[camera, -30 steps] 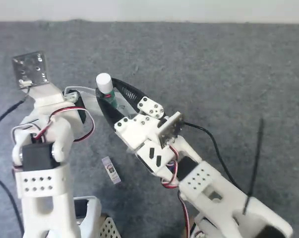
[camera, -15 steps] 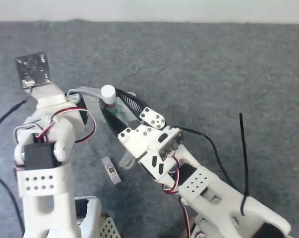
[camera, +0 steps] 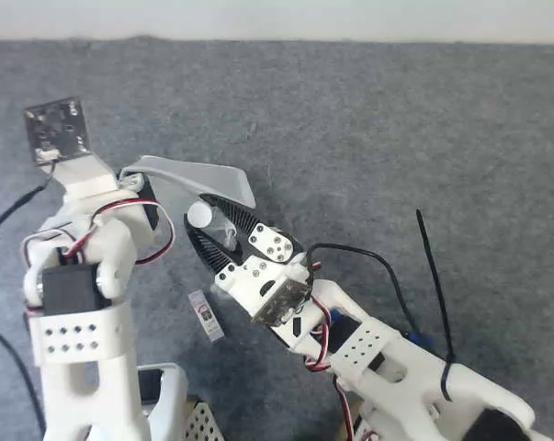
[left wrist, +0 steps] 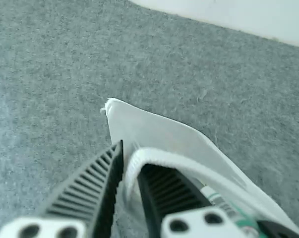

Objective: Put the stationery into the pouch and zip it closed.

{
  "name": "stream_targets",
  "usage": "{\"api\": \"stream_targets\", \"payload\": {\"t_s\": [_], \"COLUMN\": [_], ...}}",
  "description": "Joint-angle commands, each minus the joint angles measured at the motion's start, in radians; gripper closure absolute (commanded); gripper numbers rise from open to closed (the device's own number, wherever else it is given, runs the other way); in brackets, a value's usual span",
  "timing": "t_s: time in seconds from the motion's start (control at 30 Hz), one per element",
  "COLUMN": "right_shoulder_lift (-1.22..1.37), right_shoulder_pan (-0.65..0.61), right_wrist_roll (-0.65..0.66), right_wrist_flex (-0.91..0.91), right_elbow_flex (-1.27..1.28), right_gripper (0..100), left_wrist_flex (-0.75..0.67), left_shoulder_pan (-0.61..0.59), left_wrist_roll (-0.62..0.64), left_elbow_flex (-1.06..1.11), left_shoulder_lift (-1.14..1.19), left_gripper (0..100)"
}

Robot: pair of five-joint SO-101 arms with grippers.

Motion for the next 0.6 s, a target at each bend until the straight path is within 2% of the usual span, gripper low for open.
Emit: {"api": "stream_targets", "payload": {"t_s": [0.0,0.2,0.47,0.57], "right_shoulder_lift": [-0.004,-0.005,-0.074,-0.171], "right_shoulder_pan": [0.002,0.002,0.002,0.002], "right_wrist_roll": [0.018,0.015,0.015,0.012], "right_wrist_flex": [0.001,0.002,0.01,0.114], "right_elbow_flex": [-0.003,0.009,0.032,0.041], "right_gripper": [99.0,81.3,80.8,80.8], "left_wrist_flex": [-0.037,-0.037,-0.037,-0.037], "left_shoulder_pan": [-0.015,-0.015,-0.015,-0.015], "left_wrist_roll": [0.014,0.014,0.014,0.014], "left_elbow_flex": [-0.027,-0.027,-0.025,-0.025], "left_shoulder_lift": [-0.002,-0.002,-0.002,-0.002], "left_gripper": [99,99,99,99]}}
